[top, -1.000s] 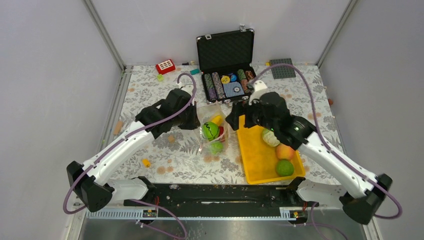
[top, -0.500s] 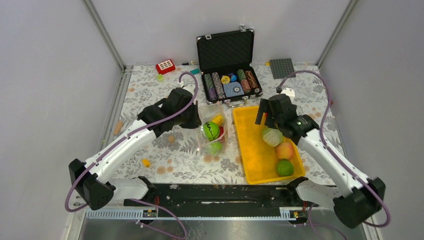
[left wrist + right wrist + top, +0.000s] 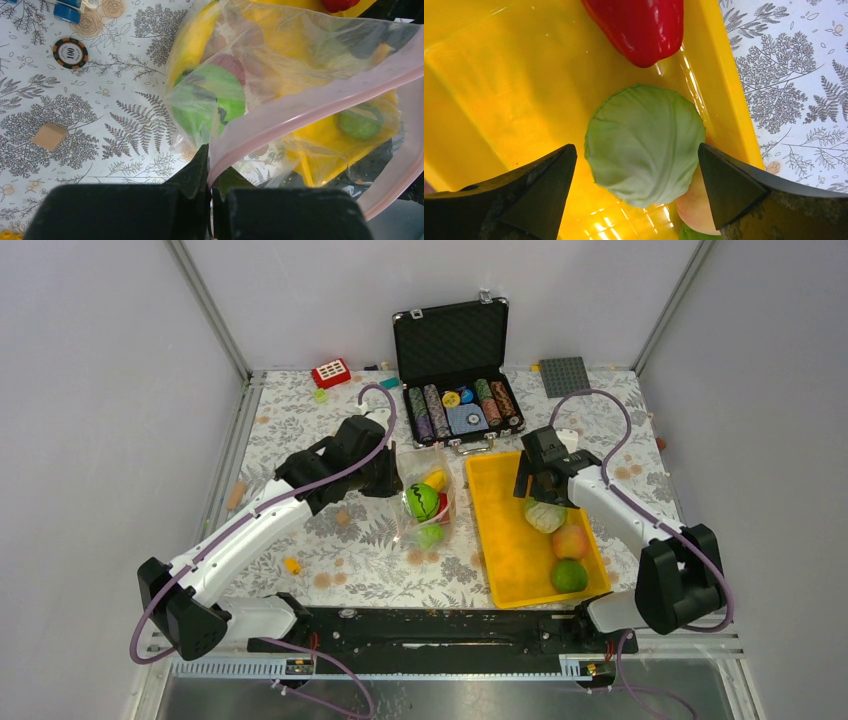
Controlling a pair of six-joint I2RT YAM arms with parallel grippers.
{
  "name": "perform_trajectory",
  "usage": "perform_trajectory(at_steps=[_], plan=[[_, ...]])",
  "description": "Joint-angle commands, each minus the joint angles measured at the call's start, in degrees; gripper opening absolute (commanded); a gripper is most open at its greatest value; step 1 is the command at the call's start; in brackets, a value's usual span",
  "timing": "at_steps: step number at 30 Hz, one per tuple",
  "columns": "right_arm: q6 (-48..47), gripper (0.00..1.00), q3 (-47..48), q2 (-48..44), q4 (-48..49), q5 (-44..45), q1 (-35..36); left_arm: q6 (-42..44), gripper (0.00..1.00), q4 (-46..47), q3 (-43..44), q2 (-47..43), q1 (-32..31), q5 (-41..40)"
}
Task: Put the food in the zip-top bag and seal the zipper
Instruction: Pick up the fake vegetable from the bin.
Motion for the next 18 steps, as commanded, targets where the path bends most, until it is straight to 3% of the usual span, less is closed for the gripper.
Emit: perform_trajectory(at_steps=[1,12,18], plan=[[1.62,1.0,1.31,2.33,-1.45,3.58,-0.84,1.09,0.0,2.38,2.52,0.23,0.37,1.08],[1.96,0.99,1.58,9.75,0.4,1.39,-1.5,1.16,0.0,2.38,2.42,0.46,0.31,1.08],[1.11,0.87,1.47,9.08,1.29,1.6,-1.48,1.16,0.0,2.46,2.59,0.66,0.35,1.08]])
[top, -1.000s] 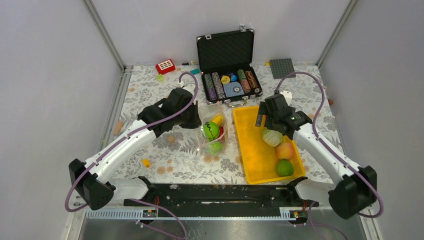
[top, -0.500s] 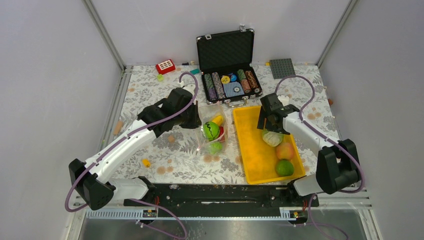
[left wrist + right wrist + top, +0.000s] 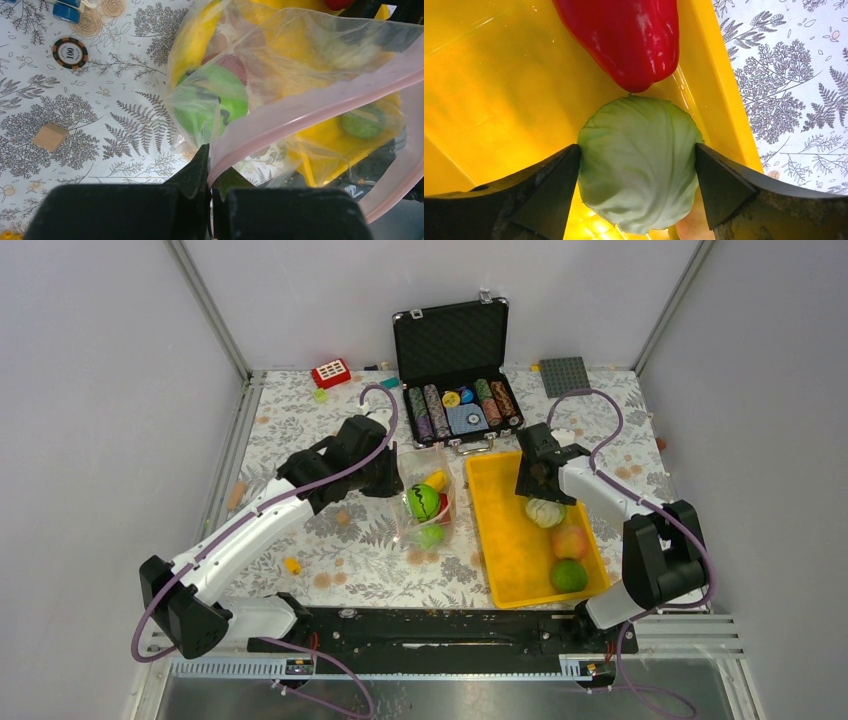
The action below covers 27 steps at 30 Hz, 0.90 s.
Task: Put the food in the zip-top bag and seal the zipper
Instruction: Pick up the fake vegetable from the bin.
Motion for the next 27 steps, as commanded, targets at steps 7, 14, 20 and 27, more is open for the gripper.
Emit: perform_trajectory(at_steps=[7,14,20,27], plan=[[0.91,0.37,-1.93,-3.05,-0.36,0.14,-0.24,0.71,0.0,2.39,2.76,0.13,0.38,0.94],[-0.03,0.06,-3.13,-10.05,0.42,-0.11,-0.19,0.53,0.0,2.39,2.87,0.34,0.32,0.95],[-5.27,0.05,-4.7,-21.59,6.44,-10.42,-0.23,0.48,0.0,2.39,3.16,0.52,0.35,2.28],[-9.72,0.08,-6.12,-37.12,23.18,-47.0,-0.21,0.47,0.0,2.35,3.59,0.87,0.31,2.79]])
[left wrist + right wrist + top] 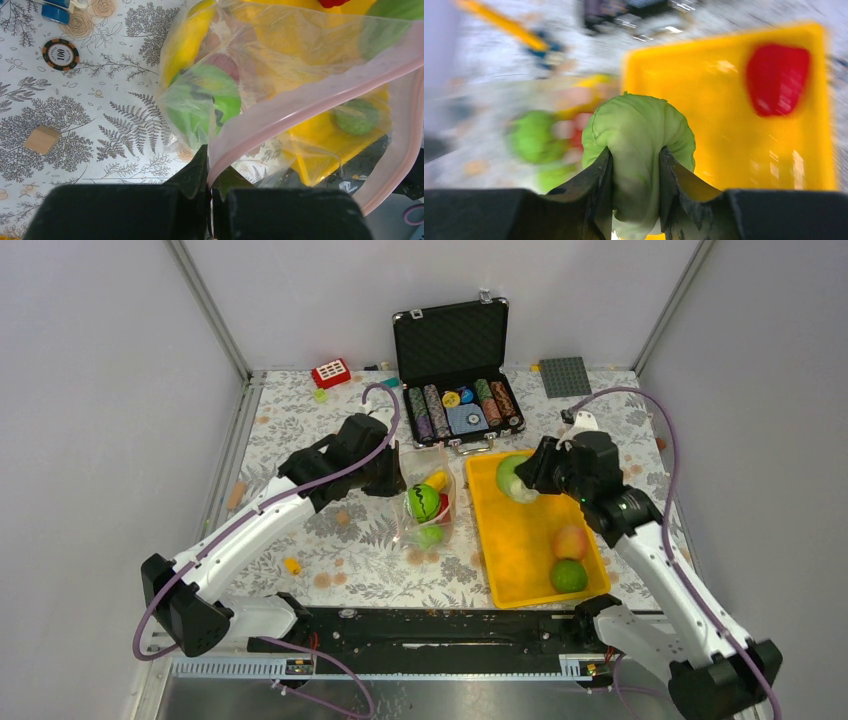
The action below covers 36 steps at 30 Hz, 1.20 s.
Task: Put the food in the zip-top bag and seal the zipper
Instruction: Pick up the fake vegetable from the bin, then place the fake vegetable in the zipper food storage bag.
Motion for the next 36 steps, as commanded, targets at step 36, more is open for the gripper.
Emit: perform_trajectory(at_steps=[36], plan=[[-10.51,0.17,9.74,8.47,14.3,-4.18,25.7,-0.64,0.0,3.22,2.08,-1.66,0.28,5.02]])
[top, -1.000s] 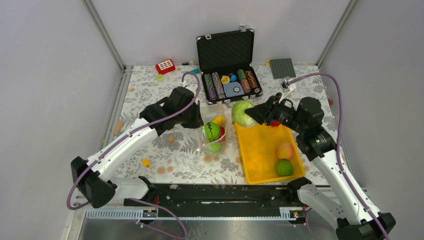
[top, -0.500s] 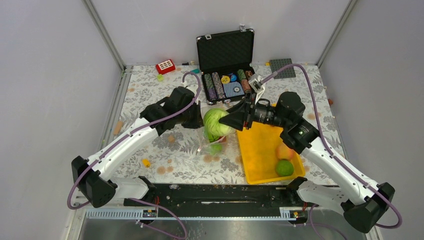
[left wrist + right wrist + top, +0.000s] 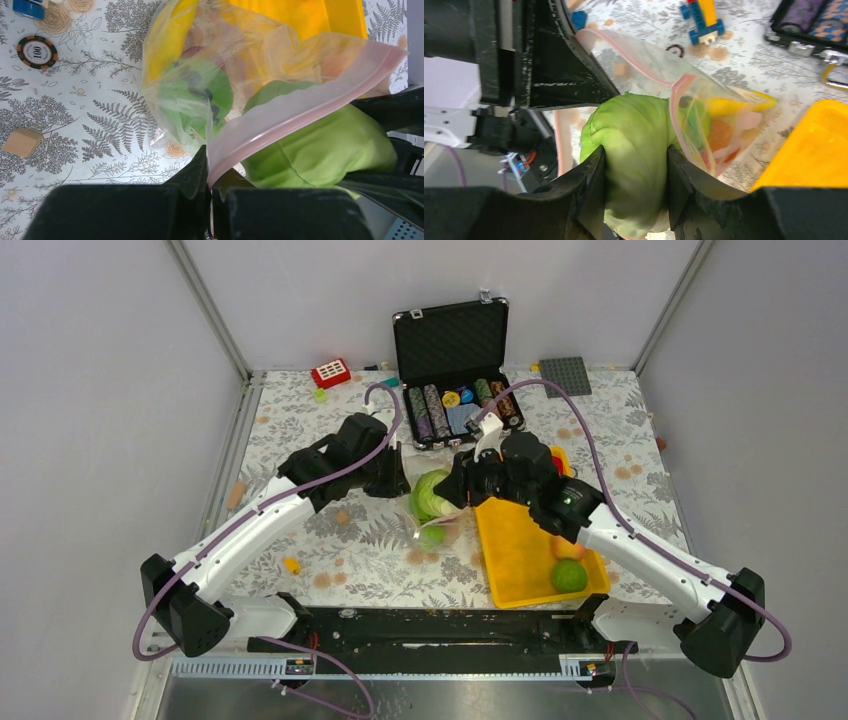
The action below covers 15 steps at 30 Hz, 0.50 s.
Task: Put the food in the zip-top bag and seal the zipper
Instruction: Place the fake vegetable in the zipper food storage bag.
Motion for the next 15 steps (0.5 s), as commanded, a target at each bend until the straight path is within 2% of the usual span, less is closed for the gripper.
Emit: perform_trajectory(at_steps=[1,3,6,8,13,15], plan=[[-5.84,0.2,3.82,-0.34,-3.32,12.31,2.66,-0.2,0.0,3.0,2.11,-1.54,0.33,1.81],[-6.87,0.33,4.38,-0.02,-4.51,15.43,3.77,-0.17,0.0,3.16,2.27,-1.37,0.27,2.11],[-7.9,0.6,5.27,0.51,-5.98,20.06,5.23,-0.14,0.0,3.17,2.49,-1.15,0.3,2.73],[-8.6,0.73,5.76,0.78,-6.51,21.95,5.96,-0.22,0.0,3.16,2.54,-1.14,0.26,2.79],[-8.64,0.95,6.1,0.61,-6.81,21.71,6.3,-0.14,0.0,3.15,2.55,-1.31,0.3,2.42],[-8.73,1.0,5.95,-0.1,-6.44,20.39,6.31,-0.22,0.0,3.2,2.55,-1.19,0.28,2.43]])
